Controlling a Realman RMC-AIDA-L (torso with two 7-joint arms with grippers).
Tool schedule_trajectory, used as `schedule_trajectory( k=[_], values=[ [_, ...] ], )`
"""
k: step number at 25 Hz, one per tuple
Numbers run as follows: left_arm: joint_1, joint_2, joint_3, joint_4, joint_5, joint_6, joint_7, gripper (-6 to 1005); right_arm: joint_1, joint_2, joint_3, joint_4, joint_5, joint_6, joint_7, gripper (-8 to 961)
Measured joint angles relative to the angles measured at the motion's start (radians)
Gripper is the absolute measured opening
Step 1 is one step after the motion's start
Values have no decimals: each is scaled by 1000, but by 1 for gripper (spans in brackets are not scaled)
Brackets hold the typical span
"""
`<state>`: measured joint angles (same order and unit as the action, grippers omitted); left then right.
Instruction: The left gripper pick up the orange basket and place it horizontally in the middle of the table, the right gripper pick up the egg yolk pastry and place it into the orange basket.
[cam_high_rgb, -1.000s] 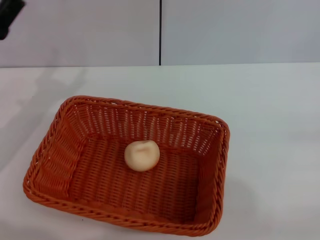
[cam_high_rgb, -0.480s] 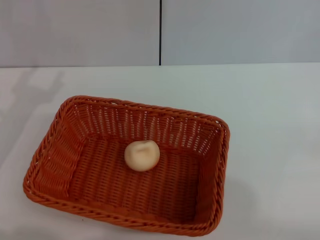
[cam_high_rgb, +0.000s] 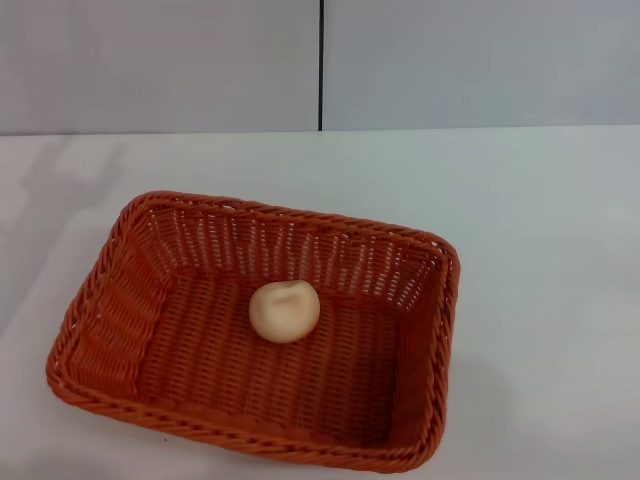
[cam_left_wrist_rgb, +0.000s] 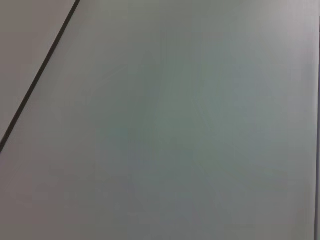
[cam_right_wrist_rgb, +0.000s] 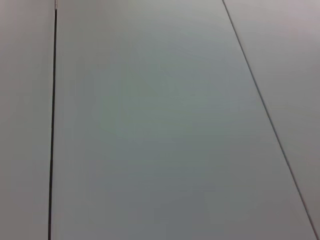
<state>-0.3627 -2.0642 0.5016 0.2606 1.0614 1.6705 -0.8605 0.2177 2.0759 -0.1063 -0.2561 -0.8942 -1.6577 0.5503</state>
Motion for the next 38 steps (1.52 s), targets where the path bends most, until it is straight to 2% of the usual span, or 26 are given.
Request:
schedule_trajectory(
  k=[18, 38],
  values=[
    [-14, -4, 5, -59, -12, 61, 5, 813, 82, -5, -3, 21, -1, 24, 5, 585],
    [-18, -5, 1, -119, -12, 136, 44, 813, 94, -6, 0, 19, -5, 0, 15, 585]
  ],
)
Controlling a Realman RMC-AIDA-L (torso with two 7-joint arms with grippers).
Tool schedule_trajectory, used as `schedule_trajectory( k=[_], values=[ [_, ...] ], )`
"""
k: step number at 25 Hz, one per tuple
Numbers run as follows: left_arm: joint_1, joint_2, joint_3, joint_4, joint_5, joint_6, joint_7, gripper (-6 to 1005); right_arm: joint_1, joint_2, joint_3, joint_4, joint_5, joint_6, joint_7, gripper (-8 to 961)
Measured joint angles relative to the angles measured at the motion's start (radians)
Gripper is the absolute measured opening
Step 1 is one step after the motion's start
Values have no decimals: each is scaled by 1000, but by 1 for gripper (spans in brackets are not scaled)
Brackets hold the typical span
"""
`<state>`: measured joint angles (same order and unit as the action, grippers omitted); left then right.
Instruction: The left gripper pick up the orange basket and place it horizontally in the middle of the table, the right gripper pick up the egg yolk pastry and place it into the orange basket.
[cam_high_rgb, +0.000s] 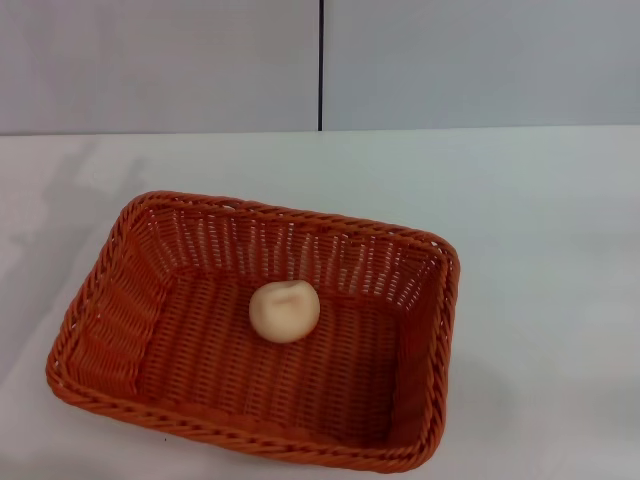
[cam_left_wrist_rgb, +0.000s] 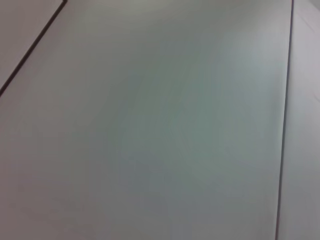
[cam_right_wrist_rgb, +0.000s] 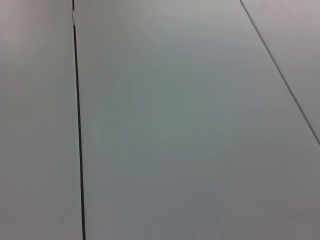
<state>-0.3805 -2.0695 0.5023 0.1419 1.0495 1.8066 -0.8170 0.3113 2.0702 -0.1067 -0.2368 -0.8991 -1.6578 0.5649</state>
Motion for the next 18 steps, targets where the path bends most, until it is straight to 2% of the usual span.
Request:
schedule_trajectory(
  k=[18],
  values=[
    [28, 0, -4, -38, -2, 99, 3, 813, -9, 4, 7, 30, 24, -14, 0, 585]
  ],
)
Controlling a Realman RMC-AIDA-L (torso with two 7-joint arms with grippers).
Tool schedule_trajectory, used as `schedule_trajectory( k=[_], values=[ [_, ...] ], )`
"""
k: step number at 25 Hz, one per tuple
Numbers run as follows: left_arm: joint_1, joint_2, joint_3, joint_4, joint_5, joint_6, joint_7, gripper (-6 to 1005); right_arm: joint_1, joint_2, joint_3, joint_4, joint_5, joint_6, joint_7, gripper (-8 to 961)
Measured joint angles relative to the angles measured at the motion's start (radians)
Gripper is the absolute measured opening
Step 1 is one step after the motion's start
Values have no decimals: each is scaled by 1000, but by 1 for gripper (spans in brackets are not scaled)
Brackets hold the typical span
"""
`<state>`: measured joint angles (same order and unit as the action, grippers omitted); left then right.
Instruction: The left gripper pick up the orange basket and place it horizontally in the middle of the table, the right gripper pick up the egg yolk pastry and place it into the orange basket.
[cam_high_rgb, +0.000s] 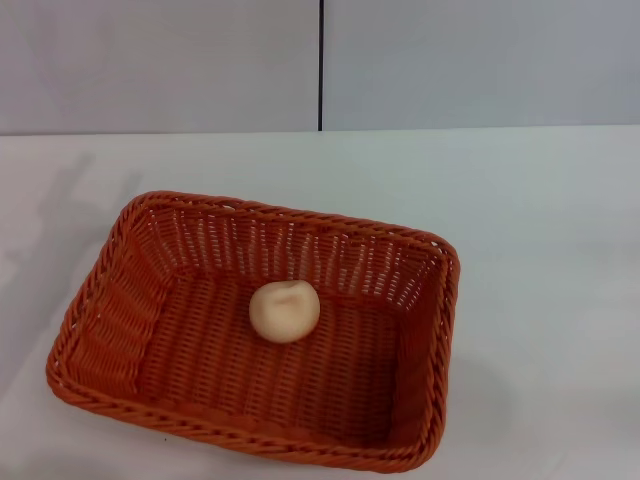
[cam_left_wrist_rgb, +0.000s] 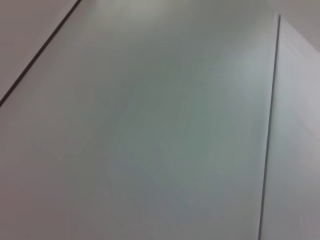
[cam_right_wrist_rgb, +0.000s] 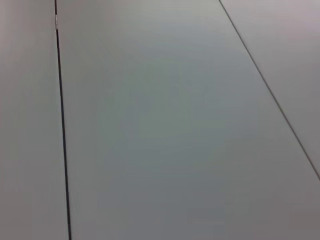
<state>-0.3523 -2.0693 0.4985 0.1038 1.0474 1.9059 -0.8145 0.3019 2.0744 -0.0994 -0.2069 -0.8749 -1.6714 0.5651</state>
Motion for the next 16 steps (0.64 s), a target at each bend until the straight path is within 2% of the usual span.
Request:
schedule_trajectory(
  k=[16],
  values=[
    [11, 2, 0, -20, 0, 24, -1, 813, -8, 1, -3, 25, -4, -28, 1, 585]
  ],
)
